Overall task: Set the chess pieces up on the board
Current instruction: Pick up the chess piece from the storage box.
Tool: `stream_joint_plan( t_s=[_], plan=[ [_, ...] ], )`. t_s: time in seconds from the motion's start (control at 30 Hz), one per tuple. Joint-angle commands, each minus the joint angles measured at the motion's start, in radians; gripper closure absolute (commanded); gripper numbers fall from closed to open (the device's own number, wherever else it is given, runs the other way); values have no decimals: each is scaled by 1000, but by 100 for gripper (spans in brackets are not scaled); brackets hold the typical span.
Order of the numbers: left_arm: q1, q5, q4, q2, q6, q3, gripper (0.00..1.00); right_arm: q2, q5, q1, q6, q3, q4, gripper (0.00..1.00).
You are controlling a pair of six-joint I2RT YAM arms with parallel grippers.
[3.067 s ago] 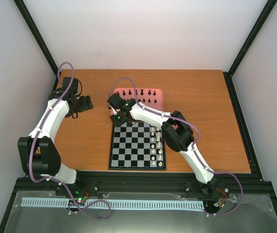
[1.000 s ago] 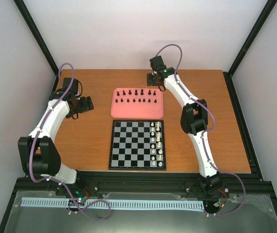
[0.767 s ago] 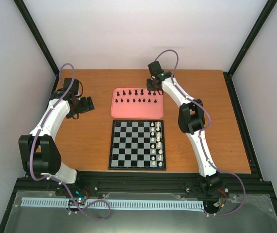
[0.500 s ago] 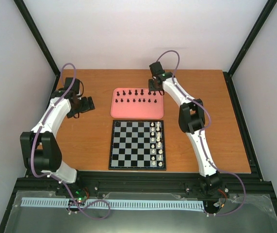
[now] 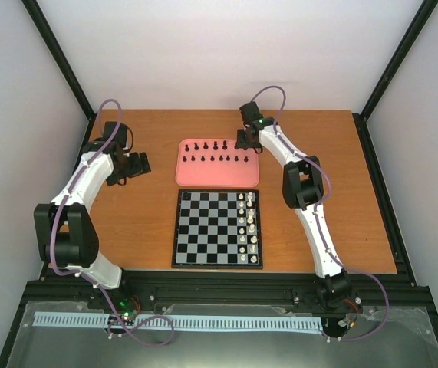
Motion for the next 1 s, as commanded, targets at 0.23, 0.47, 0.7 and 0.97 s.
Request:
stream_joint_plan(
  t_s=[0.23, 0.47, 0.7, 0.97],
  plan=[
    [0, 8, 10, 8, 15, 42, 0, 18, -20, -8, 23, 40, -4, 69],
    [0, 13, 12, 11, 10, 39, 0, 9, -21, -8, 29, 37, -17, 85],
    [0, 16, 11, 10, 9, 44, 0, -16, 1, -7, 23, 35, -16, 93],
    [0, 17, 11, 10, 7, 51, 0, -102, -6, -6, -10, 6, 11, 97]
  ],
)
